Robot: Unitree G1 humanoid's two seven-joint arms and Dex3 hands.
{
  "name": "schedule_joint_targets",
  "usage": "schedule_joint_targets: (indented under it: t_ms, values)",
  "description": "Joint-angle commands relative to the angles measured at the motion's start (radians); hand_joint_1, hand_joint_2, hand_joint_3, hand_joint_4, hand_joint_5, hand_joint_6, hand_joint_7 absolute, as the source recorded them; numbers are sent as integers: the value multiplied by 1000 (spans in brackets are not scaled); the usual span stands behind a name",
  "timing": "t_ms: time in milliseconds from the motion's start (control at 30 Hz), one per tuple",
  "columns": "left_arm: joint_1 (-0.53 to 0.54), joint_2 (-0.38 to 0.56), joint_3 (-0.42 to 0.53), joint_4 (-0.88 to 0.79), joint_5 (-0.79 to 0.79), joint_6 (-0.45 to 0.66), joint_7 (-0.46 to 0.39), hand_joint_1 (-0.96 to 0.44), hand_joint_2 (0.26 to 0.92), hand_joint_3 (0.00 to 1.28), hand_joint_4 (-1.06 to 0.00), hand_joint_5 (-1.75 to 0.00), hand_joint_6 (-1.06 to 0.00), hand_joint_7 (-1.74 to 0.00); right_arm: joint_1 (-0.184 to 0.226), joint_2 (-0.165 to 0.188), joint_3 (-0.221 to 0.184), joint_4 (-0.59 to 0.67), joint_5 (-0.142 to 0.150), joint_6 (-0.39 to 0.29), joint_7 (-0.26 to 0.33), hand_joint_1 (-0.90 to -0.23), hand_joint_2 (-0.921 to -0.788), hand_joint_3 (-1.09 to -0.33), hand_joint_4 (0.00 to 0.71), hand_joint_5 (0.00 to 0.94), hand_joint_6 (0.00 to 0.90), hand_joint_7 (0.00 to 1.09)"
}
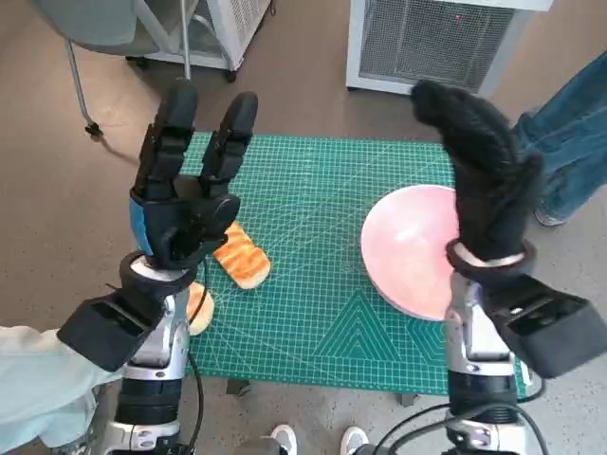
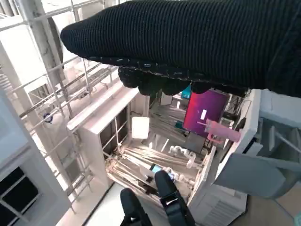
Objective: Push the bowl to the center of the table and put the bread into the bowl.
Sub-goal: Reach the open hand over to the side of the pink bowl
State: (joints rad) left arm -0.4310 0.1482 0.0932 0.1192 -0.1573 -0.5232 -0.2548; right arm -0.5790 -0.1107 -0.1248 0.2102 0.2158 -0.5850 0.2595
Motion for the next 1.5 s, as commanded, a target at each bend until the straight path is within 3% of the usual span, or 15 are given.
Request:
schedule_joint_targets:
  t_ms: [33, 133, 233, 333, 633, 1033, 1333, 1500]
  values:
    - [13, -2, 0, -3, 1, -7, 2, -101, 921, 236, -430, -2, -464, -7, 41, -48, -71, 90, 13, -44, -3, -659, -921, -734, 278, 20, 2, 735]
    - [16, -3, 0, -6, 1, -6, 4, -96, 921, 238, -431, -2, -465, -7, 47, -63, -112, 156, 8, -82, -25, -664, -921, -725, 282, 21, 7, 736]
    - [20, -3, 1, -10, 1, -6, 5, -96, 921, 240, -431, -2, -465, -6, 51, -79, -156, 252, -31, -135, -80, -664, -921, -722, 285, 22, 8, 730]
    - [24, -5, 0, -12, 2, -5, 7, -98, 921, 241, -431, -2, -465, -6, 49, -90, -184, 333, -52, -181, -118, -660, -921, -727, 287, 21, 2, 710]
    - [28, -13, -4, -13, 8, -4, 14, -99, 921, 243, -432, -2, -465, -6, 89, -98, -234, 505, -66, -245, -205, -627, -921, -760, 287, 20, 4, 699]
    - [36, -14, -3, -21, 7, 8, 19, -94, 921, 246, -440, -5, -468, -7, 140, -62, -207, 680, -71, -264, -208, -581, -921, -815, 260, 4, 1, 672]
    - [34, -11, -1, -26, 4, 19, 18, -101, 921, 244, -443, -5, -469, -6, 116, -23, -172, 786, -60, -226, -171, -540, -921, -840, 256, 1, 14, 628]
    - [34, -10, -1, -28, 5, 24, 18, -101, 921, 243, -444, -5, -469, -6, 94, 14, -161, 821, -38, -183, -128, -529, -921, -848, 257, 2, 42, 608]
